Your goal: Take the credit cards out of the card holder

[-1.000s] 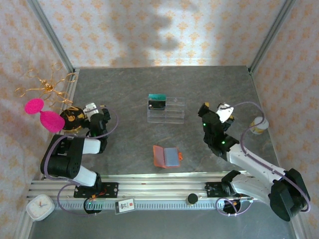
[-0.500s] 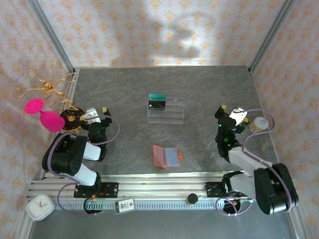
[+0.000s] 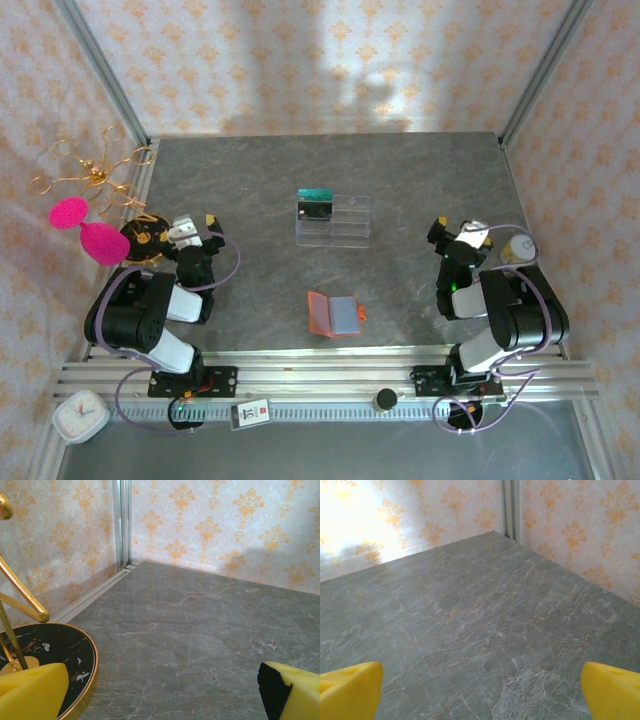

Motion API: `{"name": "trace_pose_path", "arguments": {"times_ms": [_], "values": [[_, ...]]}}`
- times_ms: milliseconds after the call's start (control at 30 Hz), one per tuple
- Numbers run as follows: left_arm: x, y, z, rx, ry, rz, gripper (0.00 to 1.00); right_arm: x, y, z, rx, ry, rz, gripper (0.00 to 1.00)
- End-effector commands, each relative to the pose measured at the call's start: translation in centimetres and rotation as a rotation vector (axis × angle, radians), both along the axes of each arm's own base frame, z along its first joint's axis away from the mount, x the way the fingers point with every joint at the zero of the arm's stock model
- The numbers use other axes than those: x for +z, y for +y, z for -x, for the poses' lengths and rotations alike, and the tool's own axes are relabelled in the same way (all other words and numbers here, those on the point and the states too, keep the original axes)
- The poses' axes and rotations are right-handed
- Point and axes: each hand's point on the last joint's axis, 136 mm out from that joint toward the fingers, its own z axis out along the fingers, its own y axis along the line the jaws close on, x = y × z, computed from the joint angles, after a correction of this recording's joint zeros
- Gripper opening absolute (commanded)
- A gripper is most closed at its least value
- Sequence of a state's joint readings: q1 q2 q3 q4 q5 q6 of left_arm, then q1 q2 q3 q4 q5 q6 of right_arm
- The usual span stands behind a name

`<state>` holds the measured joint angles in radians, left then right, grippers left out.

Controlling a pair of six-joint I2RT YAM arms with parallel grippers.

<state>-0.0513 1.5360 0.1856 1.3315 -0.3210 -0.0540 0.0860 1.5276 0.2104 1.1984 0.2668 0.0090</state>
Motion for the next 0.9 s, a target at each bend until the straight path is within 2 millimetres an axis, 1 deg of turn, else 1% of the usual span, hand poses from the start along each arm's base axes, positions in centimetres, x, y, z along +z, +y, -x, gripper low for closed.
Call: {"name": "trace_pose_path", "arguments": {"times_ms": [0, 67, 867], "values": [[1.05, 0.05, -0.3, -0.003, -0.044, 0.0, 0.99, 2.15, 0.16, -0.24, 0.018, -0.104, -0.002, 1.0], [1.03, 0.05, -0.3, -0.003, -0.042, 0.0, 0.99, 1.96, 0.22, -0.41, 0.02, -0.079, -0.007, 1.0], [1.01, -0.23, -0.46, -0.021, -0.039, -0.006, 0.99, 1.95, 0.22, -0.36, 0.021, -0.084, -0.004, 1.0]]}}
